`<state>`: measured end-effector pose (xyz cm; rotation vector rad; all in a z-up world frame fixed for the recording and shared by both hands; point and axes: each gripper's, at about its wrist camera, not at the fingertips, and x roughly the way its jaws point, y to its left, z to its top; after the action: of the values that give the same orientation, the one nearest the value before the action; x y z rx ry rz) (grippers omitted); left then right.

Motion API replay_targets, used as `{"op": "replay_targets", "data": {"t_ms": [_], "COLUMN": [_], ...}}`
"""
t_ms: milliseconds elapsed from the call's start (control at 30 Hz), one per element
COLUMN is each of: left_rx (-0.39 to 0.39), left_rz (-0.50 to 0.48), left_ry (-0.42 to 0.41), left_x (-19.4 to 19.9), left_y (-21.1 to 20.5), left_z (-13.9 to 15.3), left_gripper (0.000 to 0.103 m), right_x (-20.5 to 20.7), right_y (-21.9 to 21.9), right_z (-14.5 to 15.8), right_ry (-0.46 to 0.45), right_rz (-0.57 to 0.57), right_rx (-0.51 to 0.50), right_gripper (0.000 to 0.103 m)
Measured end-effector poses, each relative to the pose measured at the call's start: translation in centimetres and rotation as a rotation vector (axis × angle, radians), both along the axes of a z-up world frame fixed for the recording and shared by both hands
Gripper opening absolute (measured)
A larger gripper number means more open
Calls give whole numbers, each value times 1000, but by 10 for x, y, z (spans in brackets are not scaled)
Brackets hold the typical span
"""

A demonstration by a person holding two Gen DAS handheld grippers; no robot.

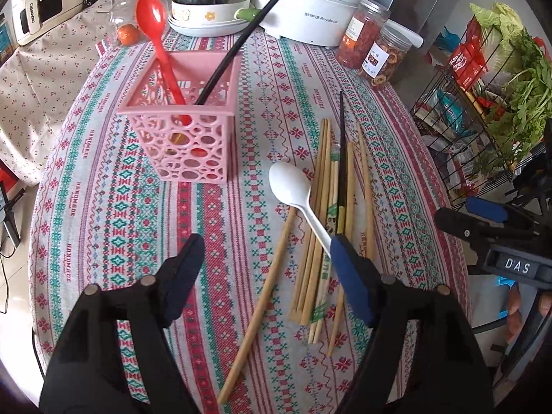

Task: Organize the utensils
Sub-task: 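Lower the left gripper onto the white spoon and close on it, then lift the white spoon with the left gripper while the right gripper grasps a wooden chopstick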

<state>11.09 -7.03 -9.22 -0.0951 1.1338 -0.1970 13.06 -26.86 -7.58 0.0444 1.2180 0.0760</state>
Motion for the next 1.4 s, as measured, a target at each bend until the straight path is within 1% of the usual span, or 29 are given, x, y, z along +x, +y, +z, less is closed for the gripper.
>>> {"op": "replay_targets", "data": {"t_ms": [67,100,267,400,500,667,700,733,767,833,933,1067,1167,1300,1400], "left_rx": [18,28,55,72,67,32,36,31,19,4,-15,-31,-42,-44,-47], "left_rz": [10,25,141,212,258,329,336,339,339,331,294,227,163,74,35], "left_ry": [6,7,2,-1,8,55,36,33,35,32,27,-15,-61,-150,-201], "left_x": [9,13,33,45,51,55,54,55,55,53,44,25,15,-9,-16], "left_y": [-14,-19,-33,-37,-36,-33,-34,-34,-33,-32,-31,-29,-26,-16,1], "left_z": [-6,-9,-23,-32,-37,-52,-50,-51,-51,-50,-46,-32,-17,11,27], "left_gripper": [62,61,61,61,61,60,58,51,44,38,38,38,38,38,38], "right_x": [3,4,12,18,21,25,26,26,26,26,26,29,33,41,51], "right_y": [-8,-12,-25,-30,-35,-38,-39,-38,-38,-37,-35,-32,-29,-26,-22], "right_z": [-3,-5,-10,-13,-15,-19,-20,-21,-21,-22,-22,-25,-28,-35,-40], "right_ry": [10,14,32,38,41,51,53,55,57,58,60,66,72,78,73], "right_rz": [-17,-28,-53,-57,-68,-79,-81,-83,-83,-81,-77,-77,-78,-87,-91], "right_rx": [6,12,37,44,51,50,49,49,50,49,41,39,42,41,39], "right_gripper": [83,83,83,83,83,83,83,83,83,83,83,83,83,83,83]}}
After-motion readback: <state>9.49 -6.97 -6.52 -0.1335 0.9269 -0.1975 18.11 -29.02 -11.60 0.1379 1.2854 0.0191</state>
